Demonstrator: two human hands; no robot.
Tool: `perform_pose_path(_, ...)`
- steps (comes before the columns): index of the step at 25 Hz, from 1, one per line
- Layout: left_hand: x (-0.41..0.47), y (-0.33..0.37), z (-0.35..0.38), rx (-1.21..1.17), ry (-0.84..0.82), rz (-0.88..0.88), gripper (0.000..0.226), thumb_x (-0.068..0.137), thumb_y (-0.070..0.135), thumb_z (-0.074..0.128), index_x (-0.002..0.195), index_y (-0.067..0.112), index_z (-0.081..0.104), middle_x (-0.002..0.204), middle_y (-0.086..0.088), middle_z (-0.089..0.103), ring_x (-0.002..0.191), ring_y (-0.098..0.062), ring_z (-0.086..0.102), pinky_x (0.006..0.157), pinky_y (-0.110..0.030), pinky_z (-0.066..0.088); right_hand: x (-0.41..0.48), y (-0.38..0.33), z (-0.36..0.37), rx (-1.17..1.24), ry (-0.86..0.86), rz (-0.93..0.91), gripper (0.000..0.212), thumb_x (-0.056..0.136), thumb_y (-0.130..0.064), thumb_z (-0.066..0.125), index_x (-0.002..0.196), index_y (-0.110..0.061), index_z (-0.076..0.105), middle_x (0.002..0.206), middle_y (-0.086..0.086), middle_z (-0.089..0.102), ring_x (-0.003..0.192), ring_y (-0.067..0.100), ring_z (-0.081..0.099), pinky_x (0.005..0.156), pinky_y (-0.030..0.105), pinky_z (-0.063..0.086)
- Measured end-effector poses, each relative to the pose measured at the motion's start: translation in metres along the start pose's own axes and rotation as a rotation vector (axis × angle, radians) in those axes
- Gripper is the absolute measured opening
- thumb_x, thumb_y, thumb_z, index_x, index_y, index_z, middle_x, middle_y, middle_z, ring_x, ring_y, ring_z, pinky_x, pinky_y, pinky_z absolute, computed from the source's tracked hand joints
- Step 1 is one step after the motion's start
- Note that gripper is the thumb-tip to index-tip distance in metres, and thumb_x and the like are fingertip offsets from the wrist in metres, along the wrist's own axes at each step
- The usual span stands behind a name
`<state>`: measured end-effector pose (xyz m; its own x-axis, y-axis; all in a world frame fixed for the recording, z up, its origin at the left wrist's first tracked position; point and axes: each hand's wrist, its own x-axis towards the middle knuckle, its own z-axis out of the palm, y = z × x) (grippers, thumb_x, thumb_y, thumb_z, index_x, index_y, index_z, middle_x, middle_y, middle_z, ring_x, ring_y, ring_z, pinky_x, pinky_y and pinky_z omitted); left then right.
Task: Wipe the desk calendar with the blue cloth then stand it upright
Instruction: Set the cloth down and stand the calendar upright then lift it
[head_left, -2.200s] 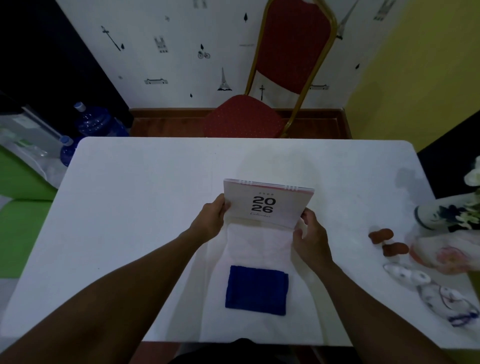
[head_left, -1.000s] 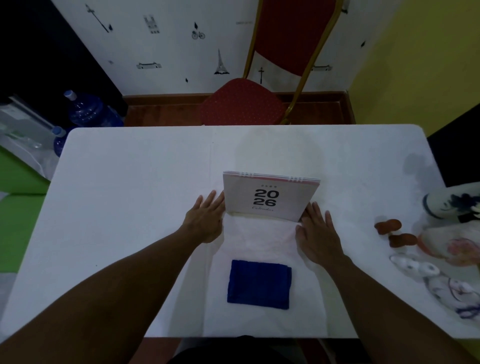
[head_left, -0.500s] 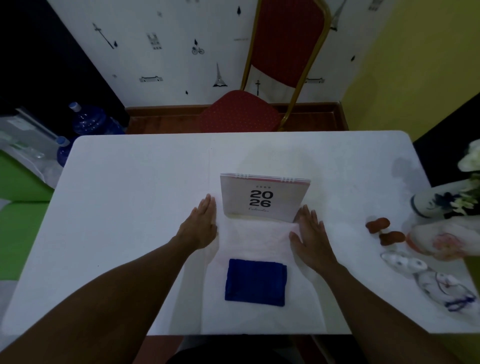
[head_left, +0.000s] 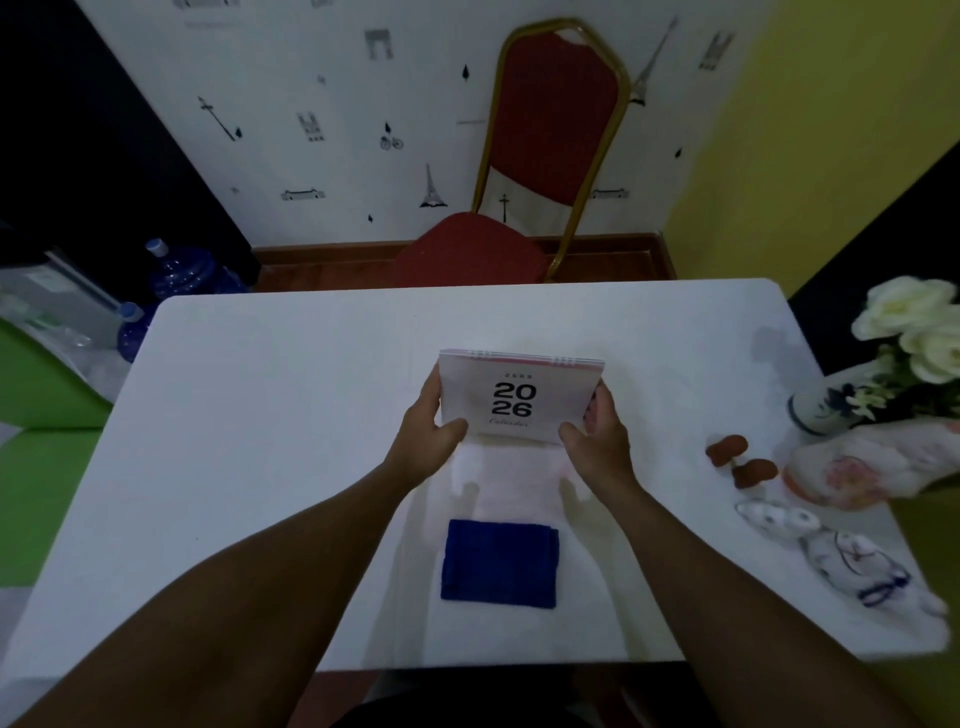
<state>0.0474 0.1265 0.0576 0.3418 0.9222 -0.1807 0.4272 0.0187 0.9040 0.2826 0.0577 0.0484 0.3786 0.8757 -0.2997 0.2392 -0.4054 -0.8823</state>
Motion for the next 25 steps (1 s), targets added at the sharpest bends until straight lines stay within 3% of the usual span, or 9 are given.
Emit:
perform_pose_path(2, 0.004, 0.008, 0.007, -0.018, -0.018, 0.002, 0.086, 0.079, 0.027, 0.065, 0.150, 0.051, 0.023, 0.135, 0.030, 0.052, 0.117, 0.004, 0.053, 0.081, -0.021, 0.059, 0.001, 0.004, -0.010, 0.043, 0.017, 0.017, 0.077, 0.081, -0.011, 0.060, 0.147, -0.043, 0.036, 0.123, -0.017, 0.060, 0.113, 0.010, 0.057, 0.083, 0.017, 0.050)
perform_pose_path(6, 0.022, 0.028, 0.032, -0.038, -0.091, 0.000, 0.088, 0.074, 0.030, 0.063, 0.149, 0.055, 0.023, 0.128, 0.041, 0.048, 0.114, 0.007, 0.051, 0.068, -0.008, 0.054, 0.005, 0.008, -0.039, 0.106, 0.079, 0.024, 0.076, 0.075, -0.019, 0.061, 0.142, -0.049, 0.039, 0.115, -0.030, 0.060, 0.103, -0.010, 0.056, 0.060, 0.001, 0.049)
perform_pose_path(11, 0.060, 0.071, 0.076, -0.009, -0.179, 0.024, 0.091, 0.071, 0.023, 0.057, 0.152, 0.046, 0.022, 0.121, 0.038, 0.048, 0.108, 0.002, 0.052, 0.065, -0.006, 0.049, 0.013, 0.006, -0.090, 0.142, 0.196, 0.060, 0.075, 0.074, -0.021, 0.061, 0.135, -0.059, 0.041, 0.117, -0.028, 0.062, 0.113, 0.002, 0.061, 0.088, 0.023, 0.055)
perform_pose_path(16, 0.101, 0.116, 0.134, 0.020, -0.267, 0.068, 0.088, 0.073, 0.018, 0.058, 0.153, 0.037, 0.025, 0.132, 0.017, 0.051, 0.119, -0.011, 0.050, 0.083, -0.027, 0.048, 0.023, 0.013, -0.150, 0.112, 0.365, 0.135, 0.072, 0.068, -0.029, 0.058, 0.132, -0.056, 0.041, 0.124, -0.019, 0.066, 0.120, 0.021, 0.063, 0.100, 0.052, 0.051)
perform_pose_path(17, 0.107, 0.122, 0.145, 0.023, -0.277, 0.071, 0.088, 0.074, 0.017, 0.058, 0.153, 0.036, 0.025, 0.132, 0.016, 0.052, 0.119, -0.011, 0.050, 0.084, -0.028, 0.048, 0.025, 0.016, -0.160, 0.149, 0.389, 0.134, 0.075, 0.068, -0.025, 0.058, 0.137, -0.052, 0.041, 0.123, -0.017, 0.067, 0.117, 0.020, 0.065, 0.094, 0.047, 0.055)
perform_pose_path(19, 0.118, 0.133, 0.164, 0.027, -0.296, 0.075, 0.087, 0.075, 0.015, 0.060, 0.153, 0.035, 0.025, 0.133, 0.014, 0.053, 0.120, -0.014, 0.051, 0.086, -0.031, 0.051, 0.027, 0.022, -0.175, 0.220, 0.431, 0.132, 0.077, 0.070, -0.017, 0.057, 0.142, -0.040, 0.044, 0.119, -0.013, 0.071, 0.097, 0.014, 0.073, 0.067, 0.030, 0.060)
perform_pose_path(21, 0.126, 0.140, 0.183, 0.025, -0.318, 0.066, 0.088, 0.076, 0.014, 0.061, 0.153, 0.034, 0.025, 0.135, 0.011, 0.053, 0.122, -0.017, 0.051, 0.085, -0.031, 0.053, 0.027, 0.027, -0.186, 0.254, 0.475, 0.136, 0.075, 0.073, -0.010, 0.056, 0.144, -0.033, 0.046, 0.110, -0.013, 0.071, 0.072, 0.001, 0.072, 0.047, 0.021, 0.055)
perform_pose_path(23, 0.130, 0.143, 0.198, 0.025, -0.328, 0.060, 0.087, 0.075, 0.013, 0.061, 0.152, 0.032, 0.026, 0.135, 0.009, 0.053, 0.122, -0.018, 0.052, 0.080, -0.025, 0.054, 0.027, 0.033, -0.193, 0.259, 0.504, 0.140, 0.073, 0.074, -0.007, 0.055, 0.143, -0.031, 0.046, 0.109, -0.012, 0.072, 0.076, -0.005, 0.070, 0.053, 0.022, 0.058)
perform_pose_path(25, 0.132, 0.143, 0.210, 0.024, -0.332, 0.051, 0.085, 0.075, 0.013, 0.060, 0.151, 0.029, 0.027, 0.134, 0.006, 0.053, 0.122, -0.021, 0.053, 0.081, -0.029, 0.057, 0.026, 0.039, -0.197, 0.255, 0.509, 0.155, 0.071, 0.074, -0.007, 0.055, 0.139, -0.034, 0.048, 0.115, -0.008, 0.073, 0.092, 0.003, 0.070, 0.066, 0.031, 0.062)
